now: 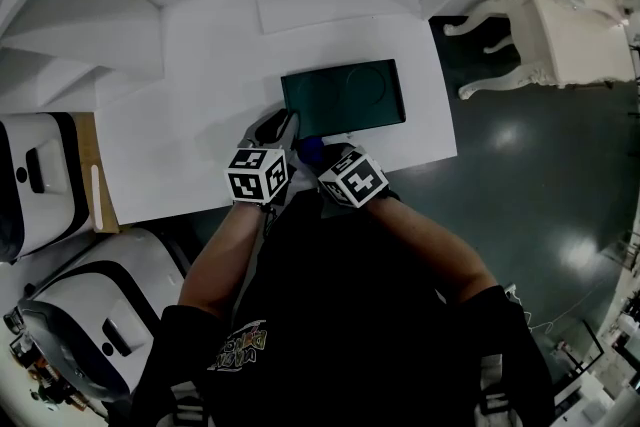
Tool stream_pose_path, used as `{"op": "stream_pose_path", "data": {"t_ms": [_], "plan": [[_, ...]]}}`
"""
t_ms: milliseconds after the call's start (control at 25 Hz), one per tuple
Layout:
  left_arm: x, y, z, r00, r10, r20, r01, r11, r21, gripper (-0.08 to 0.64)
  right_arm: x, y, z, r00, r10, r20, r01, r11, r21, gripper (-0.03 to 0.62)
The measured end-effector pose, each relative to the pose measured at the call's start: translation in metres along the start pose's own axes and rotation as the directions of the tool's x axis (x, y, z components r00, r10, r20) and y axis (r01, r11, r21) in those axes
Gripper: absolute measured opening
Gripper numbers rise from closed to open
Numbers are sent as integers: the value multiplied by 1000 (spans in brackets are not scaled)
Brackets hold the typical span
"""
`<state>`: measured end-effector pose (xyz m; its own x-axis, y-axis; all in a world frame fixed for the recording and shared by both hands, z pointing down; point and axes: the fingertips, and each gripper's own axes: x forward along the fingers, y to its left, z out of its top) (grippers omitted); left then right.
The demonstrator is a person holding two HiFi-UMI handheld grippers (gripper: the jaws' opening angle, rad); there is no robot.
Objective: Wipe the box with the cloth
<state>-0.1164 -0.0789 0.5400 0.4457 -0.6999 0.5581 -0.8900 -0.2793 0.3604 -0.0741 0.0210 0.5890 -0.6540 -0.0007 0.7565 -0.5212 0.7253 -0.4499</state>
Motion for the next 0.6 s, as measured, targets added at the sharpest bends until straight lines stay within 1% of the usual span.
{"op": "stream_pose_path", "data": {"t_ms": [360, 600], "plan": [[0, 0, -1, 1000, -2, -7, 2, 1000, 9, 87, 0, -22, -4, 999, -31, 32, 27, 993, 117, 101], [0, 1, -1, 1000, -2, -9, 2, 1000, 6, 87, -14, -37, -11, 997, -63, 55, 53, 984, 168, 100]]}}
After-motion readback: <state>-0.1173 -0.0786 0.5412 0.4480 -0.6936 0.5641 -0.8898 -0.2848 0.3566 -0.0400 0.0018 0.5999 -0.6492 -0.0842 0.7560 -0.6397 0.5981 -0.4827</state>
